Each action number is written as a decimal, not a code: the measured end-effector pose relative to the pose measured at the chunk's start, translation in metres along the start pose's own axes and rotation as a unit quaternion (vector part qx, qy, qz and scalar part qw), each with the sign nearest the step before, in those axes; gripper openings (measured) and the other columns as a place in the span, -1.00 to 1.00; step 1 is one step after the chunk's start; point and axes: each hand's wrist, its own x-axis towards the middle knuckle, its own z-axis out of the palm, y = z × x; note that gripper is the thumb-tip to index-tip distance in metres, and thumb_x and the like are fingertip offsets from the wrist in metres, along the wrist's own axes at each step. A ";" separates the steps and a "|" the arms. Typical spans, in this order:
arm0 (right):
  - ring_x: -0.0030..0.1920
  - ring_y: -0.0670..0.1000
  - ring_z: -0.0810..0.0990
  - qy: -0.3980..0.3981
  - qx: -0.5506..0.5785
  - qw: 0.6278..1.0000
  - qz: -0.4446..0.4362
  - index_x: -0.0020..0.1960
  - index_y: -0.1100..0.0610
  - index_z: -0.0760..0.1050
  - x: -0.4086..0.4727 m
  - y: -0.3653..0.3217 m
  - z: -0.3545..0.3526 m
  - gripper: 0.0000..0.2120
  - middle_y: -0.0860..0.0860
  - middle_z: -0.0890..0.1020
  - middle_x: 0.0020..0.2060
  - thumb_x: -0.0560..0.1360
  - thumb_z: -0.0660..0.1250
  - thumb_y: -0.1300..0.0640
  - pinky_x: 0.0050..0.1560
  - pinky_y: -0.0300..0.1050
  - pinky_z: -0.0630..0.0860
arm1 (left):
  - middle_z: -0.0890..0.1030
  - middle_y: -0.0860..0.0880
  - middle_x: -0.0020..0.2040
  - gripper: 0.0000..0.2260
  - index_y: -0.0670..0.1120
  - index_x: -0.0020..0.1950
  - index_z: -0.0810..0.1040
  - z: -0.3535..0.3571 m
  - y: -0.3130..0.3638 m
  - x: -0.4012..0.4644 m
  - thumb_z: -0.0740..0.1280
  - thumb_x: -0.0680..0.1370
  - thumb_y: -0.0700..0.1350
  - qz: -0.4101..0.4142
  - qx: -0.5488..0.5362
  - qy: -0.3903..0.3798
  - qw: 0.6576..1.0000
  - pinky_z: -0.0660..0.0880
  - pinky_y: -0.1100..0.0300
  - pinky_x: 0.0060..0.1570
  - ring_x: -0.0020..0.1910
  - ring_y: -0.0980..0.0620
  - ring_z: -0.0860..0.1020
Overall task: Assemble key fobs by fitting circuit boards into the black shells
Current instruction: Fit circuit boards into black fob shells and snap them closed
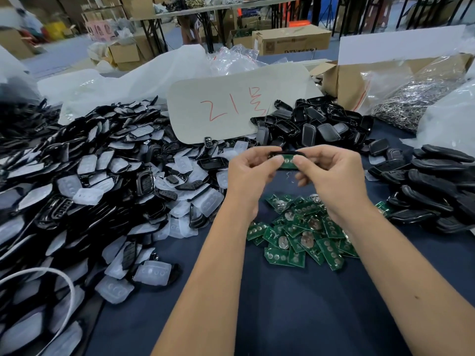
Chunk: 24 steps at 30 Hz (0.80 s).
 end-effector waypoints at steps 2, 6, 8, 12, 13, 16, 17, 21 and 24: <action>-0.40 0.00 0.65 0.030 0.050 0.998 -0.006 -0.06 0.14 0.68 -0.001 -0.004 0.013 -0.93 0.03 0.70 -0.36 0.54 0.50 0.29 -0.34 -0.20 0.59 | 0.59 0.00 -0.33 -0.87 -0.09 -0.09 0.66 0.005 0.006 -0.002 0.48 0.54 -0.31 -0.024 -0.066 0.019 0.997 0.42 0.28 -0.34 -0.39 0.10 0.48; -0.40 0.00 0.68 0.059 0.058 0.996 0.022 -0.03 0.15 0.61 -0.007 -0.009 0.044 -0.93 0.03 0.72 -0.30 0.56 0.49 0.24 -0.29 -0.09 0.63 | 0.58 -0.02 -0.33 -0.81 -0.08 -0.22 0.58 -0.010 0.019 -0.003 0.47 0.55 -0.28 -0.021 0.015 0.034 0.999 0.47 0.25 -0.34 -0.38 0.09 0.53; -0.37 0.04 0.70 0.043 -0.007 0.998 0.048 0.03 0.11 0.53 -0.015 -0.011 0.059 -0.85 0.08 0.71 -0.19 0.56 0.49 0.15 -0.27 0.02 0.66 | 0.60 0.03 -0.37 -0.77 -0.05 -0.26 0.58 -0.032 0.034 0.000 0.46 0.56 -0.27 -0.019 0.094 0.039 0.995 0.51 0.22 -0.32 -0.38 0.08 0.56; -0.31 -0.13 0.56 -0.133 -0.225 0.963 -0.073 -0.13 0.03 0.52 -0.039 -0.027 0.097 -0.83 -0.10 0.61 -0.31 0.51 0.52 0.07 -0.24 -0.11 0.50 | 0.64 -0.10 -0.20 -0.95 -0.20 -0.04 0.66 -0.089 0.070 0.010 0.40 0.59 -0.27 -0.057 0.207 0.069 0.974 0.69 0.04 -0.19 -0.18 -0.10 0.63; -0.33 -0.13 0.52 -0.242 -0.249 0.931 -0.114 -0.18 0.03 0.52 -0.049 -0.035 0.110 -0.80 -0.12 0.58 -0.34 0.49 0.54 0.05 -0.24 -0.11 0.46 | 0.62 -0.16 -0.12 -0.91 -0.25 0.08 0.64 -0.102 0.079 0.010 0.39 0.59 -0.29 -0.073 0.218 0.081 0.970 0.70 -0.03 -0.18 -0.13 -0.17 0.63; -0.20 -0.06 0.51 -0.481 -0.328 0.781 -0.226 -0.07 0.01 0.57 -0.077 -0.047 0.140 -0.70 -0.12 0.58 -0.20 0.43 0.56 -0.17 -0.16 -0.06 0.46 | 0.53 -0.15 -0.09 -0.80 -0.24 0.24 0.54 -0.130 0.095 0.002 0.37 0.62 -0.32 -0.130 0.213 0.101 0.963 0.70 -0.08 -0.21 -0.19 -0.16 0.55; -0.10 0.00 0.54 -0.505 -0.361 0.743 -0.251 0.04 0.00 0.59 -0.085 -0.046 0.147 -0.60 -0.08 0.59 -0.09 0.40 0.55 -0.25 -0.13 -0.03 0.47 | 0.49 -0.14 -0.09 -0.81 -0.21 0.23 0.52 -0.136 0.098 -0.002 0.37 0.62 -0.33 -0.142 0.191 0.105 0.966 0.70 -0.08 -0.26 -0.25 -0.13 0.50; 0.08 0.07 0.54 -0.503 -0.413 0.699 -0.298 0.21 -0.02 0.56 -0.095 -0.041 0.157 -0.59 -0.06 0.55 0.07 0.46 0.50 -0.20 -0.10 -0.02 0.45 | 0.54 -0.18 0.07 -0.85 -0.22 0.20 0.53 -0.164 0.098 -0.014 0.38 0.64 -0.27 -0.141 0.196 0.120 0.963 0.63 0.19 -0.41 -0.22 -0.14 0.62; 0.11 0.04 0.54 -0.509 -0.410 0.700 -0.287 0.14 -0.05 0.56 -0.083 -0.043 0.146 -0.77 -0.08 0.56 0.05 0.51 0.45 -0.06 0.02 0.00 0.52 | 0.54 -0.22 0.08 -0.76 -0.27 0.30 0.53 -0.176 0.095 -0.015 0.38 0.65 -0.24 -0.137 0.196 0.134 0.962 0.60 0.24 -0.43 -0.18 -0.17 0.64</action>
